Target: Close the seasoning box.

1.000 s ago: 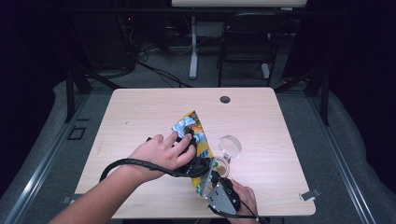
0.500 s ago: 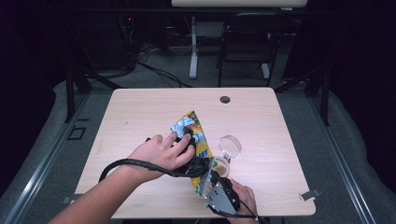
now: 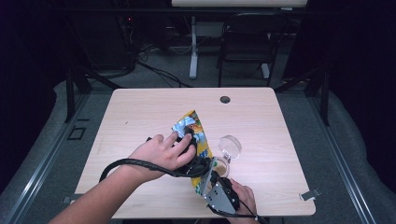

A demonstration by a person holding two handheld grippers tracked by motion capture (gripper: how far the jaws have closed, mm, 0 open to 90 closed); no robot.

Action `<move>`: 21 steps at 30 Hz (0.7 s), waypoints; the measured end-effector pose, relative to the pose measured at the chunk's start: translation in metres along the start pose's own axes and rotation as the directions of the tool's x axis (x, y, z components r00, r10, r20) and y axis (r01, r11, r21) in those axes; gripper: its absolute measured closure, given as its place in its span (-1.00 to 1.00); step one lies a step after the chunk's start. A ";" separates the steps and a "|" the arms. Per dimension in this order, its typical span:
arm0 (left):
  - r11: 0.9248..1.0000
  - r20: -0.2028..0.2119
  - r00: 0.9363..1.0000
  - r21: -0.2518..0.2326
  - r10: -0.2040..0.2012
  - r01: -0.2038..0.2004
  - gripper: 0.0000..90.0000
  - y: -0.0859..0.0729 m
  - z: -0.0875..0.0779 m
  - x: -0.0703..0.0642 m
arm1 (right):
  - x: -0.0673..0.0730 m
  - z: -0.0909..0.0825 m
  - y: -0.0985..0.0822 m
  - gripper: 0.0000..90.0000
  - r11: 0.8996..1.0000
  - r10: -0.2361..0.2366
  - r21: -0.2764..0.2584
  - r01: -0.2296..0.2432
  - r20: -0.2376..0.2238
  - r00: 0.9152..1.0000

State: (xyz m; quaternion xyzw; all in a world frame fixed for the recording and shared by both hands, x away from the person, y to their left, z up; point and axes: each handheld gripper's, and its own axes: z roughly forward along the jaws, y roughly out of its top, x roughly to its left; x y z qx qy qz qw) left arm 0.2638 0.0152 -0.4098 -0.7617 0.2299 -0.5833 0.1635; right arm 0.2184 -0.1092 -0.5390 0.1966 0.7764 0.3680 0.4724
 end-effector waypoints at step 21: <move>1.000 0.006 1.000 0.000 0.007 -0.007 0.79 0.001 -0.001 0.003 | 0.000 0.000 0.000 0.89 1.000 -0.002 -0.003 0.002 0.004 1.000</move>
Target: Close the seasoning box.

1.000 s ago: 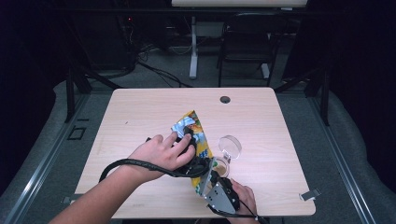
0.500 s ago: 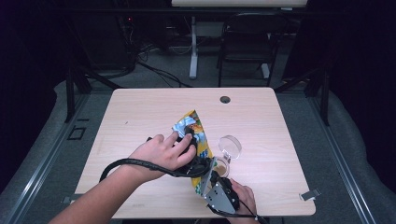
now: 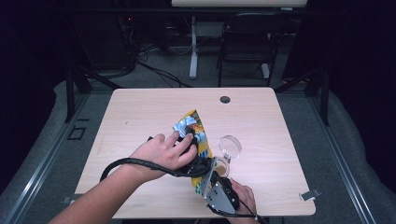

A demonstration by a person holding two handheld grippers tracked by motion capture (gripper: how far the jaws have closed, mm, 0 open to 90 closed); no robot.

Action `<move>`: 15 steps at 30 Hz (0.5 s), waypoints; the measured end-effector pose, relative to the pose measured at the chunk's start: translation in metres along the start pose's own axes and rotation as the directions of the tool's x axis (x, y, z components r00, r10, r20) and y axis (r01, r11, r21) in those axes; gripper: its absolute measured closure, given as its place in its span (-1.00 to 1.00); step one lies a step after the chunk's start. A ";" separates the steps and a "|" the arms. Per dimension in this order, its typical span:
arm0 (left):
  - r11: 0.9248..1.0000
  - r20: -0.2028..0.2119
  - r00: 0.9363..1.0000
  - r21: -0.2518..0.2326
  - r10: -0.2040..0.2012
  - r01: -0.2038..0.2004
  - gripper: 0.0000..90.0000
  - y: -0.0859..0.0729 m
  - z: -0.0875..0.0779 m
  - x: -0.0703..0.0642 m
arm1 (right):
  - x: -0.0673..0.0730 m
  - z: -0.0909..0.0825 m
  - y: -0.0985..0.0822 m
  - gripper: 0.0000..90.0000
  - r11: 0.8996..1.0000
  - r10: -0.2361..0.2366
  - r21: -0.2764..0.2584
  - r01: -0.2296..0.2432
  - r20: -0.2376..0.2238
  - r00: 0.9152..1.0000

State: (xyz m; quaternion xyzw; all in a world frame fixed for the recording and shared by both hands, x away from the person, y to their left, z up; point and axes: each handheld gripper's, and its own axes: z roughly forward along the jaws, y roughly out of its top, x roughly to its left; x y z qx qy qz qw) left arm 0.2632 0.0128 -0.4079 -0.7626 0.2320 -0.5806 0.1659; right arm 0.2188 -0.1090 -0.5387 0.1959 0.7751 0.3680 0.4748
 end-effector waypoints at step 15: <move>1.000 -0.006 1.000 -0.014 -0.008 0.008 0.79 0.001 0.000 0.001 | 0.000 0.000 0.000 0.89 1.000 -0.001 0.000 0.001 -0.003 1.000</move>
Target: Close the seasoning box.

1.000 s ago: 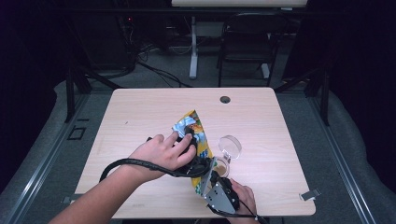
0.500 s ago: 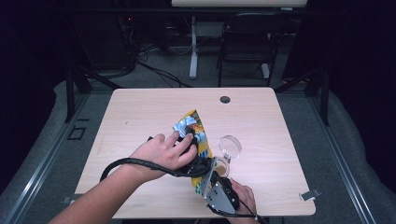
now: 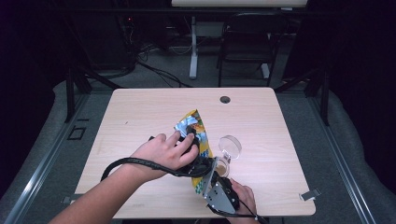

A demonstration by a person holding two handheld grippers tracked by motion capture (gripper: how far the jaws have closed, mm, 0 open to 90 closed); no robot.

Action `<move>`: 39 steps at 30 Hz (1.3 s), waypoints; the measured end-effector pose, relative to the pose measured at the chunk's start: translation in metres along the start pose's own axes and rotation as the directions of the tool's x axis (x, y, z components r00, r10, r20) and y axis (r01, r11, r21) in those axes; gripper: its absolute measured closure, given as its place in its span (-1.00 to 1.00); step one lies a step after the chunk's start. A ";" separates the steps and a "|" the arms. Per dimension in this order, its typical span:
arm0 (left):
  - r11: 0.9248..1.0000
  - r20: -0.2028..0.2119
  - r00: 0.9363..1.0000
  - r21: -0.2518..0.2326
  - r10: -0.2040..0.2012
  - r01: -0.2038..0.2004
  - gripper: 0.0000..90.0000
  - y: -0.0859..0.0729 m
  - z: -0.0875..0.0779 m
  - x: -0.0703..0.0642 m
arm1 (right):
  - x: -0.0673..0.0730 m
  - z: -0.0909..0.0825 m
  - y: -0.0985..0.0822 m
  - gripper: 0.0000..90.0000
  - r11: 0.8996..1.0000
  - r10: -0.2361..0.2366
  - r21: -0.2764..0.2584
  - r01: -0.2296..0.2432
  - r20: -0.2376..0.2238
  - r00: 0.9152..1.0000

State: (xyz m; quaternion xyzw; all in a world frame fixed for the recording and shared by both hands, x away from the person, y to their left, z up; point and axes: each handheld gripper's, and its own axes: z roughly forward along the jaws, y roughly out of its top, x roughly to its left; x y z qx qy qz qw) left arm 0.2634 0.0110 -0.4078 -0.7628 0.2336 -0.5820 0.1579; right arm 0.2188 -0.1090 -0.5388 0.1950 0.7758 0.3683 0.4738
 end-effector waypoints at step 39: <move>1.000 -0.005 1.000 0.009 0.028 -0.028 0.81 0.004 -0.002 0.005 | 0.000 0.000 -0.001 0.87 1.000 0.001 -0.003 -0.001 0.001 1.000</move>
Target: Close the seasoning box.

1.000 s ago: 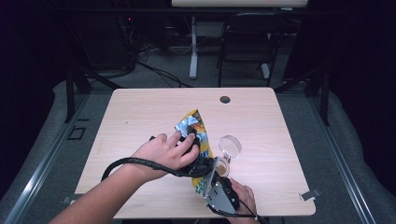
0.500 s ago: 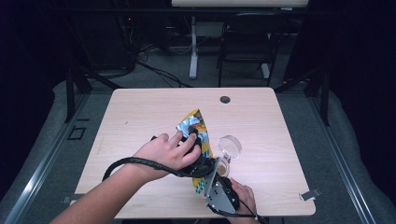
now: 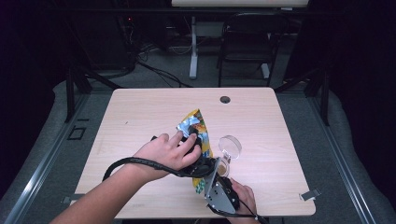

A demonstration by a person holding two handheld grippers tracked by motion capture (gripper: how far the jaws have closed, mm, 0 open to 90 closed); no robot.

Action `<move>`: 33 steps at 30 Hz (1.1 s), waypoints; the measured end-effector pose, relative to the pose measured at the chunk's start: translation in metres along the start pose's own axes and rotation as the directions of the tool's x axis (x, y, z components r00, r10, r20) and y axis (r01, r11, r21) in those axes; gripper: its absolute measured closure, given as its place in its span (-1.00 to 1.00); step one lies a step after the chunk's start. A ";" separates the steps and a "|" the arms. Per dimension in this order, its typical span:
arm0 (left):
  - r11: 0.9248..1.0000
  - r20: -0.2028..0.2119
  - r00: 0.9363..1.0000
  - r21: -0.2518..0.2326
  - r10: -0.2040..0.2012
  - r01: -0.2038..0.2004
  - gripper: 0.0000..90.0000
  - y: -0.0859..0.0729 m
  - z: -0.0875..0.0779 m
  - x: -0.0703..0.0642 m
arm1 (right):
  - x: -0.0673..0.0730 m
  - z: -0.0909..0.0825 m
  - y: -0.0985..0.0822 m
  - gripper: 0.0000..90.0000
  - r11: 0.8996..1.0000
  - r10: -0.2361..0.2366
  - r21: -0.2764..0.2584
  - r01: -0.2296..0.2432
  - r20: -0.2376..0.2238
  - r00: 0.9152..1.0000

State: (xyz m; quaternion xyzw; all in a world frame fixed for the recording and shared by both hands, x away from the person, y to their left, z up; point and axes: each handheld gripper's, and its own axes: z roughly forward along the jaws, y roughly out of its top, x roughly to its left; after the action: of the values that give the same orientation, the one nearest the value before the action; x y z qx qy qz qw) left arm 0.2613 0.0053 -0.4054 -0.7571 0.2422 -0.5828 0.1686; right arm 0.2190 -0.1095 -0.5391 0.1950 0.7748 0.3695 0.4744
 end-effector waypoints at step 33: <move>1.000 0.004 1.000 0.001 0.000 0.000 0.81 -0.001 0.000 -0.001 | 0.000 0.000 0.000 0.86 1.000 -0.007 0.002 0.007 0.004 1.000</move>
State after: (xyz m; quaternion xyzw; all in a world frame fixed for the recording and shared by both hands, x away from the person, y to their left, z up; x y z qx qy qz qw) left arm 0.2615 0.0062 -0.4059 -0.7581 0.2417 -0.5816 0.1693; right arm 0.2187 -0.1097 -0.5389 0.1935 0.7749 0.3667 0.4771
